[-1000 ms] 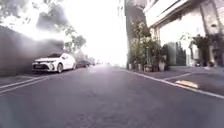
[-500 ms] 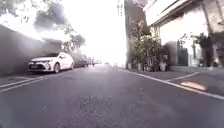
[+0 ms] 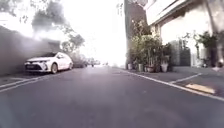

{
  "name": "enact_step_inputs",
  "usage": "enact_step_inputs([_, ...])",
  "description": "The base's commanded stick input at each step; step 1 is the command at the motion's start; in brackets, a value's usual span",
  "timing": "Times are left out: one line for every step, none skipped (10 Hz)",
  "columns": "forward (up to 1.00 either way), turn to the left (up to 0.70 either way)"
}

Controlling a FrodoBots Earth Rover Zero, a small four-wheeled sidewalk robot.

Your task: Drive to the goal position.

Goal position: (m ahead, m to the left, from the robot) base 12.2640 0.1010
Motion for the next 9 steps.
enact_step_inputs([0.45, 0.03])
enact_step_inputs([0.45, 0.03])
enact_step_inputs([0.45, 0.03])
enact_step_inputs([0.45, 0.03])
enact_step_inputs([0.45, 0.03])
enact_step_inputs([0.45, 0.03])
enact_step_inputs([0.45, 0.02])
enact_step_inputs([0.45, 0.02])
enact_step_inputs([0.45, 0.02])
